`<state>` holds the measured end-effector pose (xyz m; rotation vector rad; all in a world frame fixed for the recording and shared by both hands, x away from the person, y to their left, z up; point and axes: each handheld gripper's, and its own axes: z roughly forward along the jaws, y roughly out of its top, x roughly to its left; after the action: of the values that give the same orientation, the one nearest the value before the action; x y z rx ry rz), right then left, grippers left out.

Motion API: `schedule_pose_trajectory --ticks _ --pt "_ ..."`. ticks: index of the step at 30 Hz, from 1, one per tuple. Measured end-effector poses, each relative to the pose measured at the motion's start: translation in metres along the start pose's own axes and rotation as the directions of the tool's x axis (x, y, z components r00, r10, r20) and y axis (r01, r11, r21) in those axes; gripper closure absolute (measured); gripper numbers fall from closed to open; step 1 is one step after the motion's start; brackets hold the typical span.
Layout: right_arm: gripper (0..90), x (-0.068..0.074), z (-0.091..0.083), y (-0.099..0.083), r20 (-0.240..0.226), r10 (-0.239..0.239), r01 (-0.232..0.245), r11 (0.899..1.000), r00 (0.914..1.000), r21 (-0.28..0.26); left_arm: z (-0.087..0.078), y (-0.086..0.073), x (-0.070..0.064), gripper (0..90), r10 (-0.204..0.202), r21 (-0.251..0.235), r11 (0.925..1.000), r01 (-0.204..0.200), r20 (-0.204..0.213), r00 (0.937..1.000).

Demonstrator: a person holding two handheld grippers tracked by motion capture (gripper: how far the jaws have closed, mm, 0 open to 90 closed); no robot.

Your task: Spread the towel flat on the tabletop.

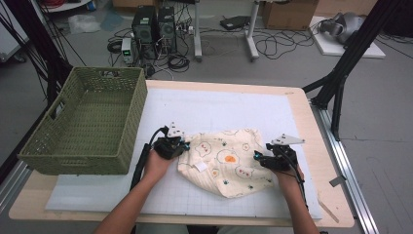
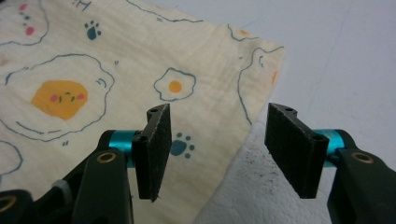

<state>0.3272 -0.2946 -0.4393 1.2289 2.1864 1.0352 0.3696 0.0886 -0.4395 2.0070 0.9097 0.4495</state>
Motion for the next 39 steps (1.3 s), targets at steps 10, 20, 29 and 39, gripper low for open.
schedule_pose_trajectory --ticks 10,20,29,39 --pt "41.4 0.014 0.016 0.006 -0.025 -0.012 0.012 1.000 0.9996 0.022 -0.011 0.007 0.025 86.7 -0.080 -0.116 0.9906 0.072 -0.066 0.9947" --pt "84.5 0.023 0.033 0.021 -0.083 -0.077 0.082 0.994 0.9936 0.066 -0.005 0.015 0.034 86.7 -0.092 -0.094 0.9918 0.086 -0.057 0.9941" --pt "84.7 0.005 0.044 0.042 0.054 -0.038 0.036 0.999 0.9978 0.038 0.010 0.035 0.051 86.4 -0.081 -0.114 0.9910 0.070 -0.095 0.9922" --pt "83.0 -0.007 0.053 0.046 0.091 -0.006 0.005 1.000 0.9959 0.017 0.027 0.039 0.048 75.6 -0.081 -0.065 0.9950 0.076 -0.066 0.9946"
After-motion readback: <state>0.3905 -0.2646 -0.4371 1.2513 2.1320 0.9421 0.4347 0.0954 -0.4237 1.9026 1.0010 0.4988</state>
